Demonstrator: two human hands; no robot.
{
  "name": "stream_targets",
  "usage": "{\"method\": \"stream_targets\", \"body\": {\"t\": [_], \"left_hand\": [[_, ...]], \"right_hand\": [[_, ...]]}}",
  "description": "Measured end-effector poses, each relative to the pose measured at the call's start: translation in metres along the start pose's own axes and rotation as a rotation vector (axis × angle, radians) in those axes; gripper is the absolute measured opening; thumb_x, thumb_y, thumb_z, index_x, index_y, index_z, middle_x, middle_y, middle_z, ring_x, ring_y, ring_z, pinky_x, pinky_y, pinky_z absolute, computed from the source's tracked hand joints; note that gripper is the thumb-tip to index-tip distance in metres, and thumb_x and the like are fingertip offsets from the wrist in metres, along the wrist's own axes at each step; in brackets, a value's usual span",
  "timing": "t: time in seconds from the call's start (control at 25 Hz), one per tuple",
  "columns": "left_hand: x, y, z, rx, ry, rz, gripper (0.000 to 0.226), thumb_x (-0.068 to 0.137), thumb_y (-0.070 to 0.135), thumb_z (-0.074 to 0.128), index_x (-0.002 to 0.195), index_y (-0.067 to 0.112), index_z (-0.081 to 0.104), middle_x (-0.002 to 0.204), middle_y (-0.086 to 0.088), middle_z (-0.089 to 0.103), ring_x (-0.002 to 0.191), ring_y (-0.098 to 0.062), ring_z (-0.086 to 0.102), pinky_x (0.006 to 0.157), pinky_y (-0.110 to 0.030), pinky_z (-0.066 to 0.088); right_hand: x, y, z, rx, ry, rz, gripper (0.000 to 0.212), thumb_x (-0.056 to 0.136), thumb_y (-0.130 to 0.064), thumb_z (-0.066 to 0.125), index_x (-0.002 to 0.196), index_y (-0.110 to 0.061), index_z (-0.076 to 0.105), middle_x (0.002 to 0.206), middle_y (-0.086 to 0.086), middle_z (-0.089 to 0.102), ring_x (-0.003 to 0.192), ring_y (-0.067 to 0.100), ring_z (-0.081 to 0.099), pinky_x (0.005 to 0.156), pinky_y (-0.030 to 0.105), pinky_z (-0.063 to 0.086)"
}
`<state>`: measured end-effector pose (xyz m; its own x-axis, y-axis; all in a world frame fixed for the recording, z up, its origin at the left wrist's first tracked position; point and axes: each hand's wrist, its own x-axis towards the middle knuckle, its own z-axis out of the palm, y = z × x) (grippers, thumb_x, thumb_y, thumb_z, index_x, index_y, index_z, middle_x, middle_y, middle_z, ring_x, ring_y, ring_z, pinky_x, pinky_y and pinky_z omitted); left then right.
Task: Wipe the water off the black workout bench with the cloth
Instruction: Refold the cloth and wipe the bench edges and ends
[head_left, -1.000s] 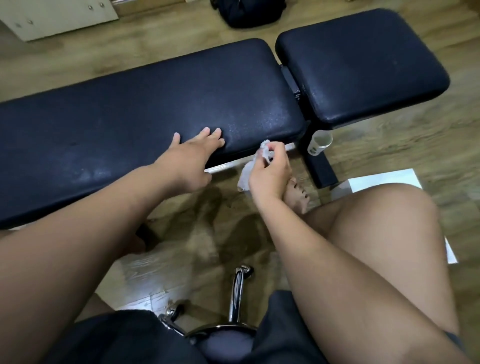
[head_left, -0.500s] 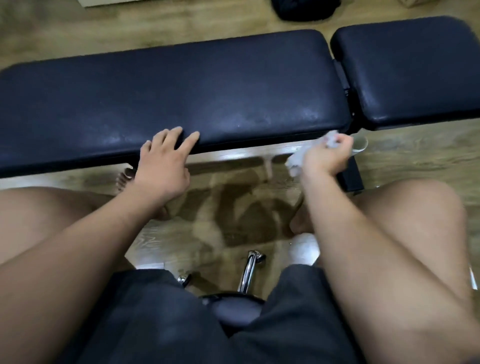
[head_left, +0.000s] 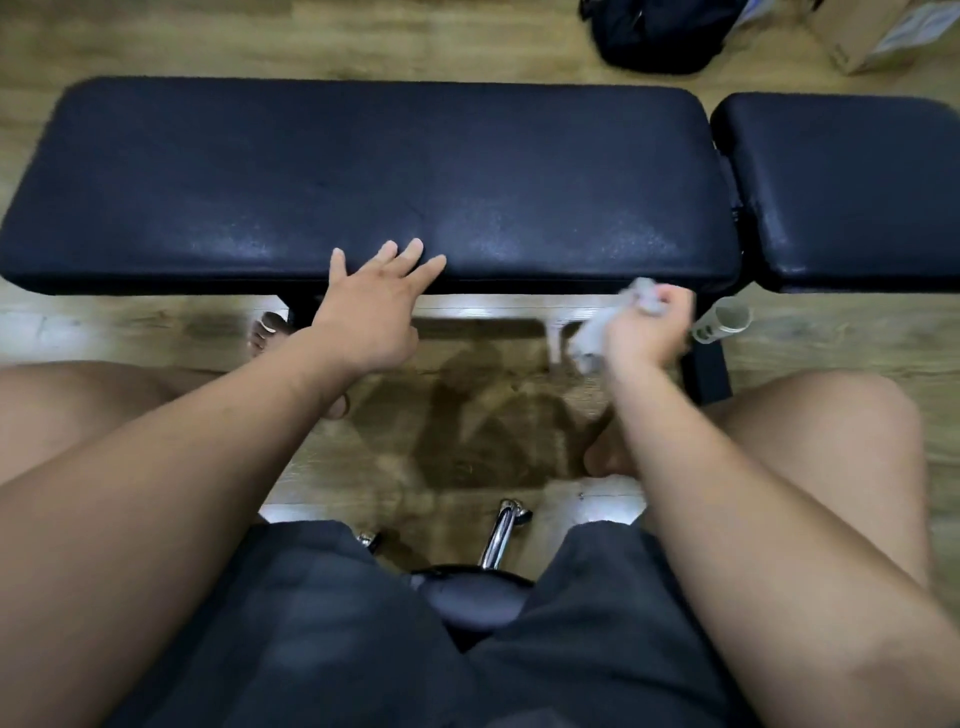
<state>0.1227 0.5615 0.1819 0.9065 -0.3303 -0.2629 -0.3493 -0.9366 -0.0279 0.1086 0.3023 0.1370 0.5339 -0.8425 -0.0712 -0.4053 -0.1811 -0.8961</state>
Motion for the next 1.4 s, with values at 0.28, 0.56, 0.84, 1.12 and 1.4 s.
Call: {"method": "stream_targets", "body": {"t": [0.28,0.56,0.84,1.12,1.4], "left_hand": [[-0.021,-0.018,0.002,-0.115,-0.047,-0.007,0.077,0.092,0.020,0.053,0.156,0.031,0.011,0.166,0.003,-0.004,0.152,-0.018,-0.002,0.119,-0.060,0.007],[-0.078,-0.024,0.025,-0.844,0.155,-0.412,0.068,0.072,0.023,0.057,0.137,0.018,0.038,0.120,-0.009,0.064,0.111,-0.030,0.060,0.097,-0.047,0.048],[-0.143,-0.011,0.044,-1.612,0.266,-0.693,0.007,0.089,0.016,0.069,0.093,0.011,0.070,0.082,-0.003,0.071,0.066,-0.004,0.061,0.063,-0.018,0.048],[-0.154,-0.041,0.043,-1.538,0.247,-0.794,0.011,0.081,0.023,0.074,0.074,0.022,0.066,0.080,-0.001,0.068,0.077,-0.014,0.063,0.078,-0.034,0.053],[-0.077,0.006,0.032,-1.687,0.121,-0.722,0.007,0.082,0.020,0.075,0.083,0.017,0.068,0.076,-0.002,0.066,0.063,-0.012,0.058,0.054,-0.020,0.045]], "right_hand": [[-0.061,0.001,0.030,-0.062,-0.156,-0.095,0.015,0.084,-0.008,0.051,0.089,-0.020,0.058,0.088,0.005,0.066,0.078,0.021,0.056,0.073,0.026,0.043],[-0.190,-0.050,0.069,0.079,-0.845,-0.292,0.008,0.084,-0.016,0.067,0.083,-0.019,0.059,0.076,-0.004,0.063,0.070,0.012,0.057,0.063,0.022,0.043],[-0.211,-0.049,0.067,0.288,-1.208,0.177,0.012,0.085,-0.006,0.069,0.092,-0.014,0.063,0.091,0.009,0.067,0.087,0.024,0.064,0.083,0.041,0.053],[-0.218,-0.048,0.058,-0.104,-1.278,-0.157,0.023,0.077,-0.029,0.075,0.097,-0.020,0.066,0.095,0.006,0.072,0.084,0.023,0.069,0.072,0.036,0.056],[-0.135,-0.029,0.044,0.201,-0.857,0.251,0.014,0.077,-0.012,0.073,0.084,-0.020,0.063,0.098,0.014,0.072,0.093,0.031,0.070,0.086,0.051,0.056]]}}
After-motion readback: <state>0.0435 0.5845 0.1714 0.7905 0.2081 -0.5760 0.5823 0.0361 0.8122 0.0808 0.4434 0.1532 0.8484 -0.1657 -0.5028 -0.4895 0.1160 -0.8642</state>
